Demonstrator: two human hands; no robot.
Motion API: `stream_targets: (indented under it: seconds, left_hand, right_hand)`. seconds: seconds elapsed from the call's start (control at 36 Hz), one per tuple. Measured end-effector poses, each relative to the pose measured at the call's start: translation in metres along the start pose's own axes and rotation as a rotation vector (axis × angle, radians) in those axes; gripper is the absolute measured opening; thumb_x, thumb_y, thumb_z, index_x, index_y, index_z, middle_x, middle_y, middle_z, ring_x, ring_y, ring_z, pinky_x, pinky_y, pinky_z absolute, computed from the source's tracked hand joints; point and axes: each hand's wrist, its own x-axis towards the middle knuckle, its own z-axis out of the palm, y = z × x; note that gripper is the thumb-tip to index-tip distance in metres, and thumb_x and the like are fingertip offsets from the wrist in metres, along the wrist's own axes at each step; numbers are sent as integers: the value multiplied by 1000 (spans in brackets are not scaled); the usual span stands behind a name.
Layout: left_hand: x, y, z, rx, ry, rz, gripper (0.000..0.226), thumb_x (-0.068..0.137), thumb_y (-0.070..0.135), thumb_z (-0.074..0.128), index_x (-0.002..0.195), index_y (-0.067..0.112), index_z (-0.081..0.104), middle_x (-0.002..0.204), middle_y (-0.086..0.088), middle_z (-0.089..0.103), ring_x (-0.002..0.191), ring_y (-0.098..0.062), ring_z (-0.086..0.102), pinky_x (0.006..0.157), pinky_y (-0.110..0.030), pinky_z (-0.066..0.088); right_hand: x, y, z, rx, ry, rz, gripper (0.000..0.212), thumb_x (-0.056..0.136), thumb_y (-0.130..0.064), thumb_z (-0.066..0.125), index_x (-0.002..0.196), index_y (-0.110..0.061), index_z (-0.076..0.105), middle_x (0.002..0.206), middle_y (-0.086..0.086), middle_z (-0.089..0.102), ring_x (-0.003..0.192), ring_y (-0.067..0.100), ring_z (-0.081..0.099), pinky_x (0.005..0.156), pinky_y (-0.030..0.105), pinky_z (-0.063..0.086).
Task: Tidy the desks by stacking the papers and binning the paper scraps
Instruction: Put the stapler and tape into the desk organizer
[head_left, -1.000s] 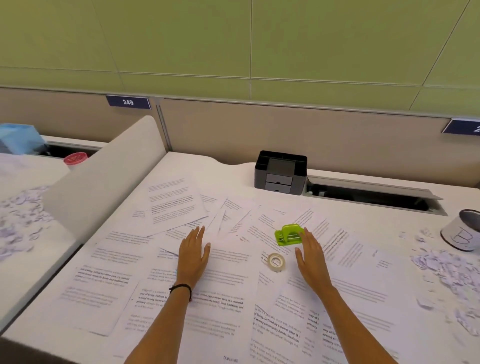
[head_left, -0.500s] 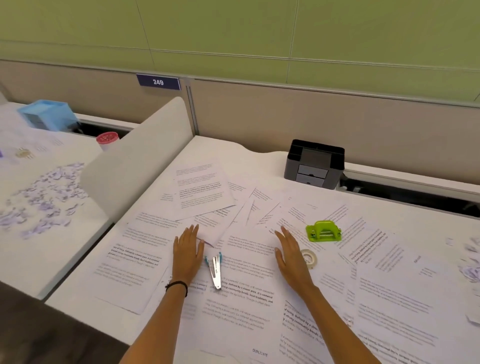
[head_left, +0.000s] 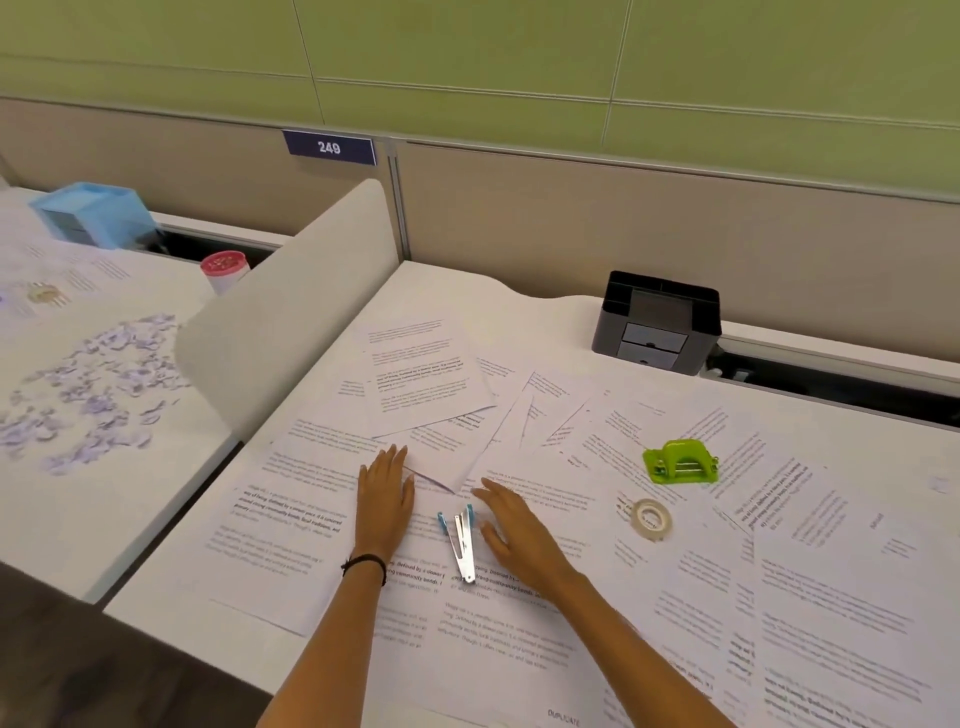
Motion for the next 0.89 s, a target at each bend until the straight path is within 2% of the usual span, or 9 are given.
stream_targets:
  seconds: [0.11,0.22,0.36,0.53,0.75,0.89]
  left_hand:
    - [-2,-1,5,21,-7,-4,54,92,32,25,139,11,42,149,-9,35,139,-26,29,117,-41,9]
    - [-2,-2,7,37,2,1,65,90,43,12,139,12,42,149,-8,34,139,-25,28,116,-38,7]
    - [-3,0,6,47,3,-1,52,93,29,24,138,10,42,149,-9,34,139,-27,28,116,-40,9]
    - [-3,1,5,58,-6,6,67,89,41,9,139,11,42,150,-9,34,139,-25,28,116,-38,8]
    - [-4,1,5,46,0,4,65,90,41,10,139,11,42,149,-8,35,139,-25,29,116,-38,8]
    - [-4,0,6,28,18,8,62,91,41,14,136,12,46,147,-8,38,138,-24,31,116,-40,12]
  right_hand:
    - [8,-12,9,-3,0,18,46,98,-32,40,142,-21,32,153,-2,25,140,14,23,109,20,17]
    - [16,-20,17,-85,31,69,50,93,-43,46,137,-19,41,141,2,38,126,17,38,101,26,35]
    - [27,-32,23,-174,45,113,53,86,-49,52,126,-14,48,120,6,46,106,20,46,88,29,42]
    - [37,-45,27,-245,-2,182,51,87,-44,52,124,-10,43,122,10,45,103,23,47,82,31,41]
    - [43,-52,26,-288,-78,247,43,93,-30,49,128,-7,39,130,15,40,100,27,52,75,30,42]
    - [45,-49,19,-234,-74,250,32,94,-26,48,118,-7,45,122,14,44,92,26,55,67,27,37]
